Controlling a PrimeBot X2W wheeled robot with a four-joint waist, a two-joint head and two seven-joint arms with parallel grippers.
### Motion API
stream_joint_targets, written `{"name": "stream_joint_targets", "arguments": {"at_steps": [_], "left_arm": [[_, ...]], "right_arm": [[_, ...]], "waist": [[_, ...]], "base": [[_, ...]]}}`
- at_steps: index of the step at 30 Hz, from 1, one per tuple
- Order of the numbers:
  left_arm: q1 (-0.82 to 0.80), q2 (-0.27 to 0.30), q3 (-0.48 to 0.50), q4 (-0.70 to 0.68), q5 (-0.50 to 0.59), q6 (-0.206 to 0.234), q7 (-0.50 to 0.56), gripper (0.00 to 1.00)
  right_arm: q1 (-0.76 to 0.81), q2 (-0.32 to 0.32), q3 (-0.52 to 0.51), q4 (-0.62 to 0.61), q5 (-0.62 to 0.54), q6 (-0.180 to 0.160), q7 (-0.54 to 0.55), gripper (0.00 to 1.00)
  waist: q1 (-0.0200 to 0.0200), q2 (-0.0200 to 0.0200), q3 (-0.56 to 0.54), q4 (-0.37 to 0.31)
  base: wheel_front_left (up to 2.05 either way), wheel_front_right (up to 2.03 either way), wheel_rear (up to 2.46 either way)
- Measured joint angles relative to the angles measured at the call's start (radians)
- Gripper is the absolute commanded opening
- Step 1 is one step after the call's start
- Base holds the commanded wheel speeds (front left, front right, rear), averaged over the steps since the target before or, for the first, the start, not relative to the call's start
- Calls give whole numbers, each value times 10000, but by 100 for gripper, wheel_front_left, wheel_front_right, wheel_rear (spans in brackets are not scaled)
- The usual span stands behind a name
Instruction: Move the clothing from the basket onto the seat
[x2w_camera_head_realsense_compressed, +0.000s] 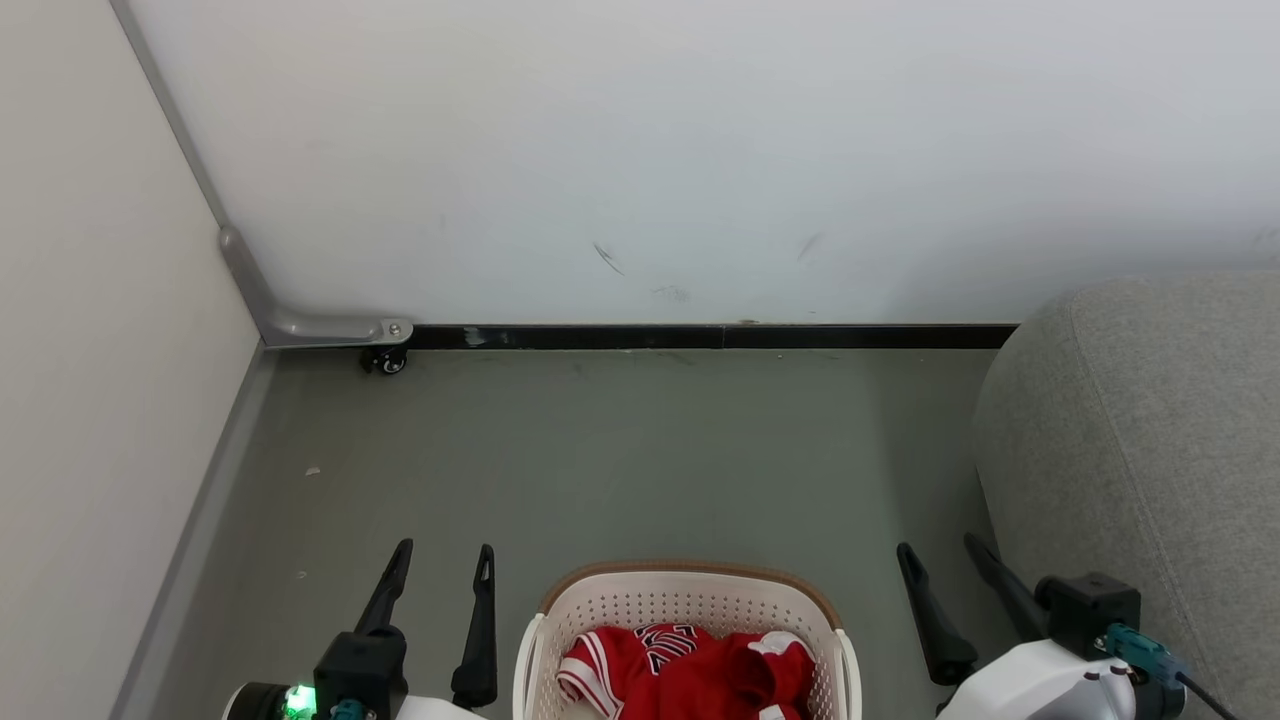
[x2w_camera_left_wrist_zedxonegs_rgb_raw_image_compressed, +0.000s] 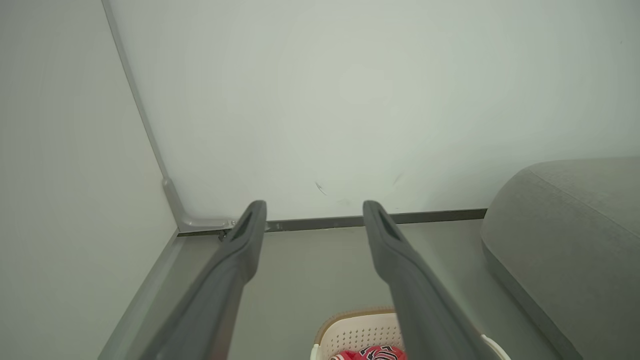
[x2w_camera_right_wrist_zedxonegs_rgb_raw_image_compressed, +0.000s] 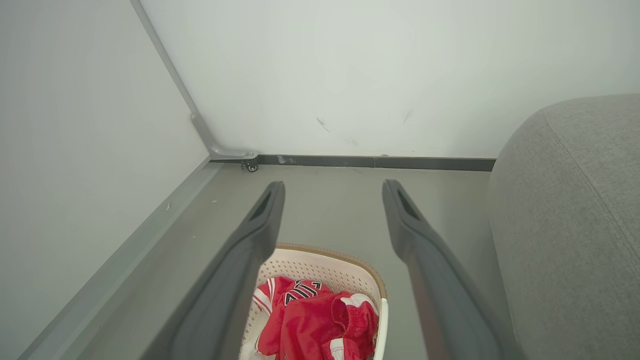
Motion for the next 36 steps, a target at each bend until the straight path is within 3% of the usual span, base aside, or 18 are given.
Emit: {"name": "stream_joint_targets", "arguments": {"at_steps": [18, 36], "left_arm": [[-48, -17, 311, 788, -4, 447, 0, 100], [-262, -31, 389, 871, -88, 556, 0, 100]], "right_arm": [[35, 0, -282, -27, 8, 0, 0, 100], [50, 0, -284, -119, 33, 0, 0, 100]], "waist": [[-1, 0, -158, -20], [-2, 0, -217, -151]], "base": [[0, 0, 0], [0, 0, 0]]}}
